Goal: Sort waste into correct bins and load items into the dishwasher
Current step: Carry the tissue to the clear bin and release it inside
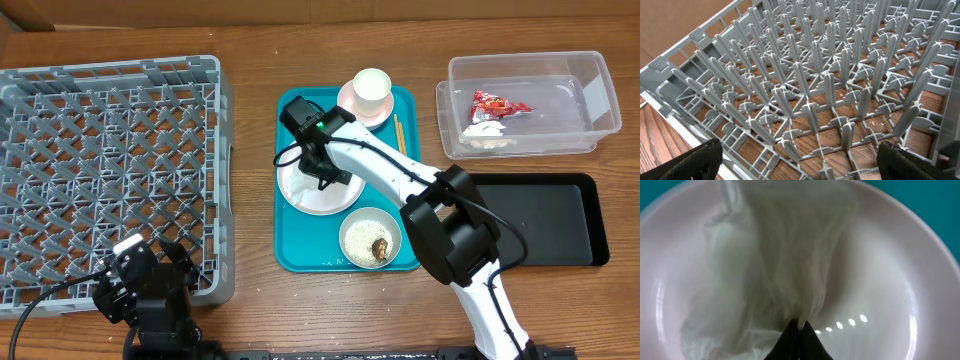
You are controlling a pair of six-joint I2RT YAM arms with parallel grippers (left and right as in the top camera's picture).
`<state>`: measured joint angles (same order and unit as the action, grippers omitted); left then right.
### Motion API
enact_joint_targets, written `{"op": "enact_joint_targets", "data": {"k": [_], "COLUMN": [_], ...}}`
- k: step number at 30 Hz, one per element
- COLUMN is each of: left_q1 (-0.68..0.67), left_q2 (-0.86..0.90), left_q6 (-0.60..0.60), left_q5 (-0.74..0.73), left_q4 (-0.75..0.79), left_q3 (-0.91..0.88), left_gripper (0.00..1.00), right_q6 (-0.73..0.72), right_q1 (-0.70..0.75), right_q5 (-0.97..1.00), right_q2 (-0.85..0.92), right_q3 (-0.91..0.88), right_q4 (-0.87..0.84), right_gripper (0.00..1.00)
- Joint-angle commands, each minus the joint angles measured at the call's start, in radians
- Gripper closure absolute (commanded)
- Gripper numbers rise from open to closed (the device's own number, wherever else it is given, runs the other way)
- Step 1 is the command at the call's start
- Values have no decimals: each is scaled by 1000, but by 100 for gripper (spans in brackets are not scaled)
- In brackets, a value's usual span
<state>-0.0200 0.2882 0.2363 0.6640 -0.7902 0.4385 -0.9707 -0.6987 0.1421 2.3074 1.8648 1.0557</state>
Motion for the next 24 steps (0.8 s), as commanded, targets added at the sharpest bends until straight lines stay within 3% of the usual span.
{"op": "enact_joint_targets", "data": {"k": [1,6,11,20,24], "left_q1": [-6,-6,-6,-6,-6], "left_q2": [-2,-2,-2,-2,-2], "left_q6": [14,14,14,14,14], "left_q5": [12,12,12,12,12], "left_q4": [1,1,1,1,1], "left_q3": [15,15,15,15,15], "left_gripper": [0,0,0,0,0], "right_q6": [-4,66,85,80,82], "right_q1": [29,128,322,760,858], "right_q5": [39,121,196,117,21], "right_q2": [-49,-166,-259,-280,-268], "right_q3": [108,292,409,352,303], "right_q4": [80,240,354,356,279], "right_gripper": [96,96,96,96,96]}}
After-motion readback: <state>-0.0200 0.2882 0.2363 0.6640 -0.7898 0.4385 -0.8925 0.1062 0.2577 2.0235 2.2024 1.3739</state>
